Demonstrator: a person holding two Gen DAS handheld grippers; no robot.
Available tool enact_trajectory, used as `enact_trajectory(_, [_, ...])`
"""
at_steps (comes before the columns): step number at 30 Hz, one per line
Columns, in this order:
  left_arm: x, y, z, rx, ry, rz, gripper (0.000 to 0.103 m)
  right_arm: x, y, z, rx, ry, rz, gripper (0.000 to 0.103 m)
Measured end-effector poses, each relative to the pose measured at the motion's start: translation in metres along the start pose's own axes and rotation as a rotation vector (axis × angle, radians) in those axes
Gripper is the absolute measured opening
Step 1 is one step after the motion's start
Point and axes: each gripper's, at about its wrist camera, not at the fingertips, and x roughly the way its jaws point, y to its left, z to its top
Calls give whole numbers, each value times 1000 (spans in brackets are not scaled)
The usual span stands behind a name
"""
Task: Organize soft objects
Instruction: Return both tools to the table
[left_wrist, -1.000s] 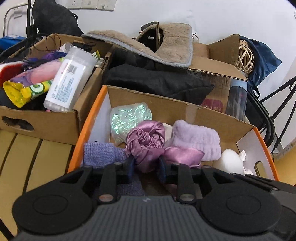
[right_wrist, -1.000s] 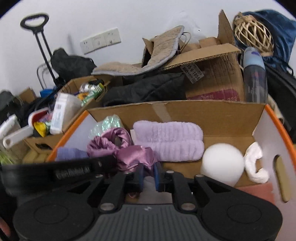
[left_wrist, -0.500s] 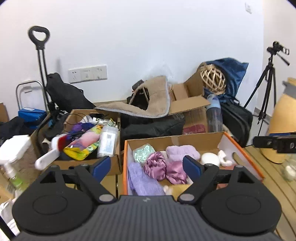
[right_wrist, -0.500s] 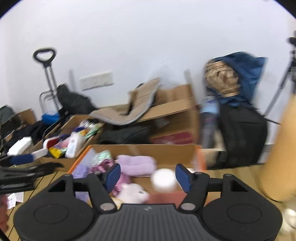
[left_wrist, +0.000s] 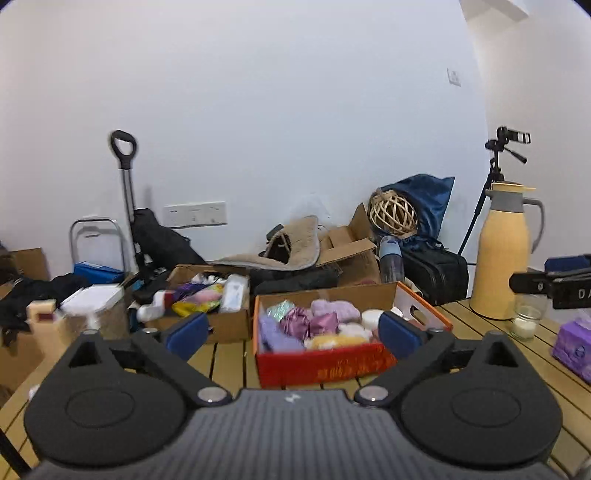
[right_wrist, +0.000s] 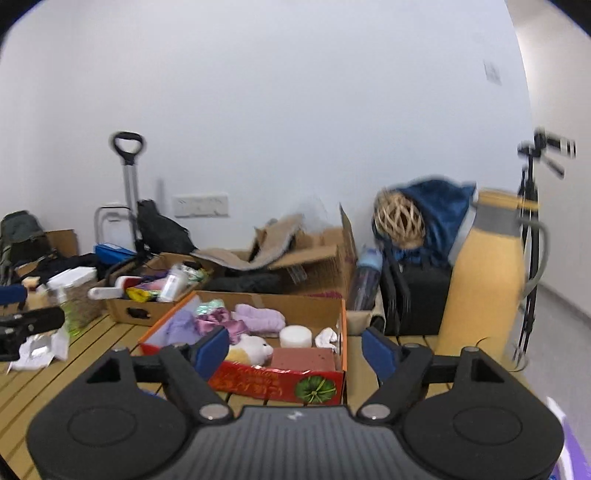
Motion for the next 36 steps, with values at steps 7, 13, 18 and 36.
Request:
enact_trajectory(7, [-91, 6, -60, -66, -40, 67, 103, -94, 35, -66, -19, -126, 11, 87])
enact_trajectory(13, [-135, 6, -111, -74, 13, 67, 103, -149, 56, -128, 21, -124, -8, 95])
enact_trajectory(18, [-137, 8, -121, -75, 39, 75, 103, -163, 66, -157, 5, -61, 3, 95])
enact_trajectory(36, [-41, 29, -121, -150, 153, 9, 103, -76, 68, -152, 75, 58, 95, 86])
